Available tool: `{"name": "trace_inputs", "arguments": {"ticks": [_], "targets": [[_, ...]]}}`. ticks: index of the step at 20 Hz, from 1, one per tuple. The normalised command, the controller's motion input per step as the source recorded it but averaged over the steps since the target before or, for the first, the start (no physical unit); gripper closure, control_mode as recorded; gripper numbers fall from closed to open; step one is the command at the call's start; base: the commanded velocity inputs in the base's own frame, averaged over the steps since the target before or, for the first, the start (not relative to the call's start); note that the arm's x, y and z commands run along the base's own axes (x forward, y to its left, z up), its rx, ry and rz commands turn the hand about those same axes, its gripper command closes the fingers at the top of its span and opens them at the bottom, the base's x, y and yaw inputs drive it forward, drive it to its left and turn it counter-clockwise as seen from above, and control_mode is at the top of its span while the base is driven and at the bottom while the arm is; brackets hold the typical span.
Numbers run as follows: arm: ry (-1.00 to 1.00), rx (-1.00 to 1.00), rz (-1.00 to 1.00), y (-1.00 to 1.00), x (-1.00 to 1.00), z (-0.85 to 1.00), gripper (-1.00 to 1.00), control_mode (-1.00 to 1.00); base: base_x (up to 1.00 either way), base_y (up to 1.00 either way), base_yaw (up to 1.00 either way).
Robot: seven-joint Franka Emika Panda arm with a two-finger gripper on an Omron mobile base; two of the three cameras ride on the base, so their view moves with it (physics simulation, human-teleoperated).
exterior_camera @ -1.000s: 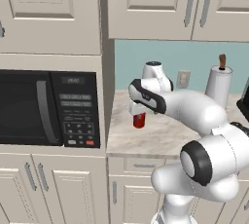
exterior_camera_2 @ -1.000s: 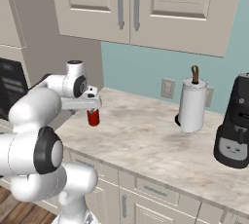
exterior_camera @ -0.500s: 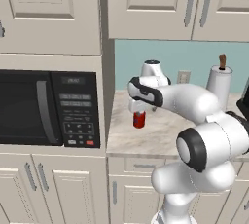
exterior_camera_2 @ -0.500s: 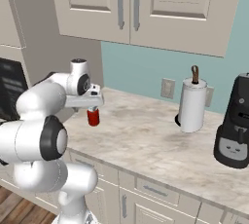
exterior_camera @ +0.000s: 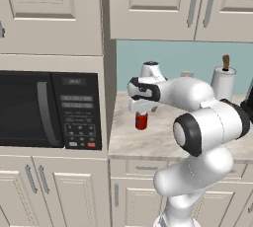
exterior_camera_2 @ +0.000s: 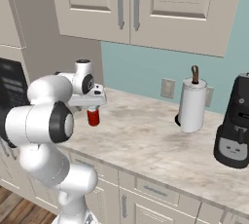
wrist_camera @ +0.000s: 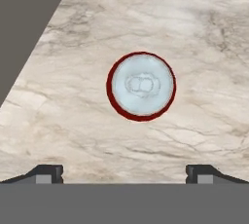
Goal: Four empty soda cans are scattered around the kitchen. Gather all the cans and cluster them next to the stove for recycling.
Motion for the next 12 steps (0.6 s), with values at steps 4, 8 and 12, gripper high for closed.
{"name": "trace_inputs", "arguments": {"ticks": [4, 8, 12], "targets": [[0.06, 0.01, 0.00, 0.01, 0.24, -0.18, -1.00, -1.00, 0.00, 0.00, 0.00], [0.08, 0.00, 0.00, 0.00, 0.23, -0.18, -1.00, -1.00, 0.00, 0.00, 0.00], [0.05, 0.00, 0.01, 0.00, 0.24, -0.18, -1.00, -1.00, 0.00, 0.00, 0.00]]}}
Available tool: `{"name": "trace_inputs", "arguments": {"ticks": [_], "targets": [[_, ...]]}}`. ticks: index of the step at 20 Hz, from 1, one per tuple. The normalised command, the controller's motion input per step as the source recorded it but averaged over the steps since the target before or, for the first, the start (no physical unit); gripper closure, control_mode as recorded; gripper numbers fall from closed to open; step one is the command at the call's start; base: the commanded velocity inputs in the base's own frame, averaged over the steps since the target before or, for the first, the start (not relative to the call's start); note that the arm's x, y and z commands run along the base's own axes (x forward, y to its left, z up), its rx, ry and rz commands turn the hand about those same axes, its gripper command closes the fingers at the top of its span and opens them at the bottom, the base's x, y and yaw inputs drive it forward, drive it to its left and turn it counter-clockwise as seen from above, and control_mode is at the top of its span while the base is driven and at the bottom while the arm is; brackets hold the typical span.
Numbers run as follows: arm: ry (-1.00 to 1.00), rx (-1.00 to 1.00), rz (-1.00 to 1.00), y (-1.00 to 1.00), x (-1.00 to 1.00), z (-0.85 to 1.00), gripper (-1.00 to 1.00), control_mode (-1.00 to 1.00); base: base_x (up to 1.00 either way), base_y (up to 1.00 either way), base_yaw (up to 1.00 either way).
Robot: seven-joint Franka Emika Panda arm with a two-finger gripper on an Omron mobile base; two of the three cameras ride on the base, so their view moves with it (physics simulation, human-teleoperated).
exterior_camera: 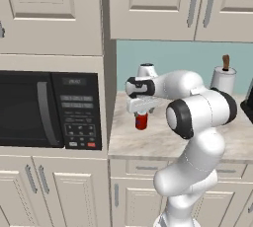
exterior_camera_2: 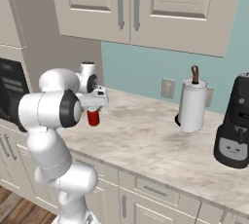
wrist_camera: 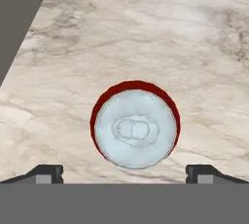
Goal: Four empty soda cans are scattered around the kitchen. Gather all the cans and cluster them next to the stove for recycling.
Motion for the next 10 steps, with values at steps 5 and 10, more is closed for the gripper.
{"name": "trace_inputs", "arguments": {"ticks": [5, 10], "targets": [[0.01, 0.00, 0.02, 0.00, 0.23, -0.11, -1.00, -1.00, 0.00, 0.00, 0.00], [0.00, 0.00, 0.03, 0.03, 0.12, -0.12, -1.00, -1.00, 0.00, 0.00, 0.00]]}}
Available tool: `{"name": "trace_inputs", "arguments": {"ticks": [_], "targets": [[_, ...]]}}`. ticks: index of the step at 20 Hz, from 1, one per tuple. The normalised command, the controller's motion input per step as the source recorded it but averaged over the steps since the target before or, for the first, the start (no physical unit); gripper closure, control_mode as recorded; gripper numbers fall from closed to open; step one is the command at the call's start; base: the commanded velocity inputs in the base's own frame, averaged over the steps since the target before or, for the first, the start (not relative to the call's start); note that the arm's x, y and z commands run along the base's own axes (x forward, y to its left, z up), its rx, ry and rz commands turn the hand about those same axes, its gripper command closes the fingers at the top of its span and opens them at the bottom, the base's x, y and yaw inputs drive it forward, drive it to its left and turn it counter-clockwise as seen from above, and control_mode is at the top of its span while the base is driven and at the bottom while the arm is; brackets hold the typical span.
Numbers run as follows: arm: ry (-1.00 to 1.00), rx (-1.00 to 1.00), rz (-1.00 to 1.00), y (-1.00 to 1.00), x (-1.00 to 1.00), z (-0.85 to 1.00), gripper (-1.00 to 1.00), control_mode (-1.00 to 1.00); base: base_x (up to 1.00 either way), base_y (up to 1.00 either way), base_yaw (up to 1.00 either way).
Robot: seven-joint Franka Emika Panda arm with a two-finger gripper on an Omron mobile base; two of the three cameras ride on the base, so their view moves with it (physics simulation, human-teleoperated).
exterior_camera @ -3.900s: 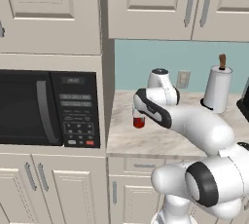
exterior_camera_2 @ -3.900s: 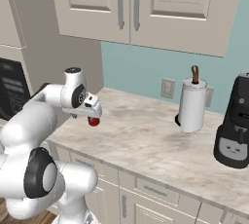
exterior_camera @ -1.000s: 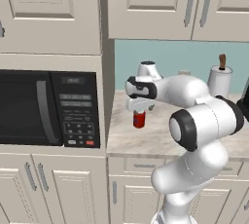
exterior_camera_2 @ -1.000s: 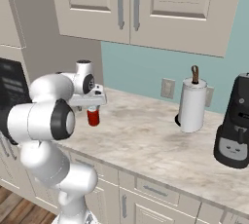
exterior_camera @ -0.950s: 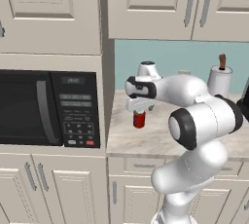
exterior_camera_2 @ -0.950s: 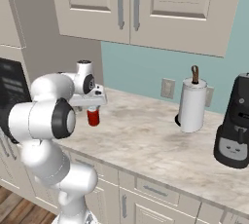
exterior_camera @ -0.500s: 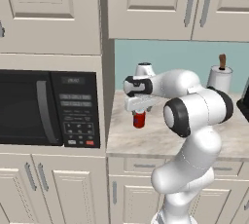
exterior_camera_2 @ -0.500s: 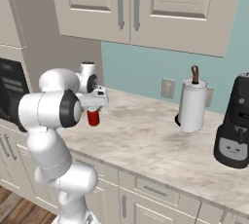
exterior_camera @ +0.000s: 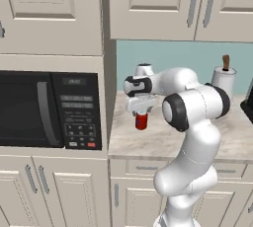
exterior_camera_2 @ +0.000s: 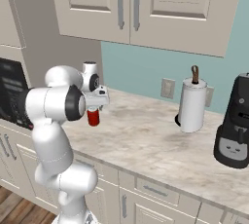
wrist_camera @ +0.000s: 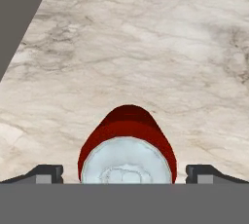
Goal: Four empty soda cans are scattered around the kitchen. Gather all the cans and cluster them next to the stove for recycling.
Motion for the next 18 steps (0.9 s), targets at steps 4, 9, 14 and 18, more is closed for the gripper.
{"name": "trace_inputs", "arguments": {"ticks": [4, 9, 14, 18], "targets": [[0.00, 0.00, 0.01, 0.06, 0.02, -0.11, -1.00, -1.00, 0.00, 0.00, 0.00], [0.00, 0.00, 0.00, 0.07, 0.00, -0.04, -1.00, -1.00, 0.00, 0.00, 0.00], [0.01, 0.00, 0.00, 0.06, -0.01, -0.07, -1.00, -1.00, 0.00, 0.00, 0.00], [0.00, 0.00, 0.00, 0.04, 0.00, -0.09, -1.00, -1.00, 0.00, 0.00, 0.00]]}}
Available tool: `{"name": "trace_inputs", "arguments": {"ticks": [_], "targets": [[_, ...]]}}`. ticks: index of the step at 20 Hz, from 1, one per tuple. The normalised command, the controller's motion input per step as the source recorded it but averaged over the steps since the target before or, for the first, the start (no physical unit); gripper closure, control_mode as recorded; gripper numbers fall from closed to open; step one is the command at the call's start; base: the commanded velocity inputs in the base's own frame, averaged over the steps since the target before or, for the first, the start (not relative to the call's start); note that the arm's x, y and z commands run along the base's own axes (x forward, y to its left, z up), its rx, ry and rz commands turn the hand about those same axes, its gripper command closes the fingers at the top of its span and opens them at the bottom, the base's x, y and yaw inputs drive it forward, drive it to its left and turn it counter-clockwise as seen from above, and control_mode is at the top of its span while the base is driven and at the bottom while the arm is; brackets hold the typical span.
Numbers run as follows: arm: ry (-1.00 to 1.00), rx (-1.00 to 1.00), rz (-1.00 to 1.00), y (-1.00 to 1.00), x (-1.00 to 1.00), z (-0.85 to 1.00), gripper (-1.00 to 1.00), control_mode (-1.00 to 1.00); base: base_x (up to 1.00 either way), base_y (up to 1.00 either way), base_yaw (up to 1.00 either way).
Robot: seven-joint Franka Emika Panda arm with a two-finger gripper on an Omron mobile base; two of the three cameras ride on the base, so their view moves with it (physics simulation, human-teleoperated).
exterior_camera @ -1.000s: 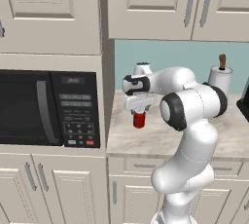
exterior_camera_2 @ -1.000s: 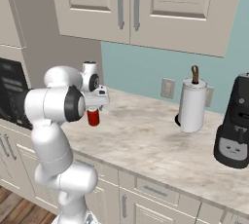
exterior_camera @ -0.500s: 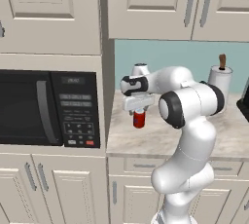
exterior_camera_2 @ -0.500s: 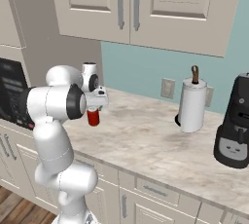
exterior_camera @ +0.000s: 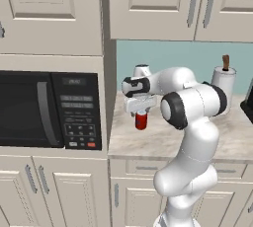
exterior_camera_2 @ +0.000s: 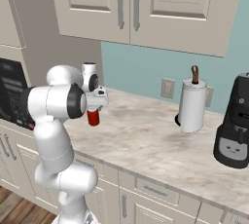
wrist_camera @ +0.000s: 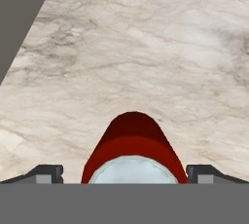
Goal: Four empty soda cans are scattered around the kitchen. Gather all the cans and cluster them next to the stove for recycling.
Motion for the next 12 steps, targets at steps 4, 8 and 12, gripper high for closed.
{"name": "trace_inputs", "arguments": {"ticks": [4, 8, 12], "targets": [[0.02, 0.00, 0.00, 0.00, -0.02, -0.11, -1.00, -1.00, 0.00, 0.00, 0.00], [0.03, 0.00, 0.00, 0.00, -0.15, -0.09, -1.00, -1.00, 0.00, 0.00, 0.00], [0.02, 0.00, 0.00, 0.00, -0.15, -0.10, -1.00, -1.00, 0.00, 0.00, 0.00]]}}
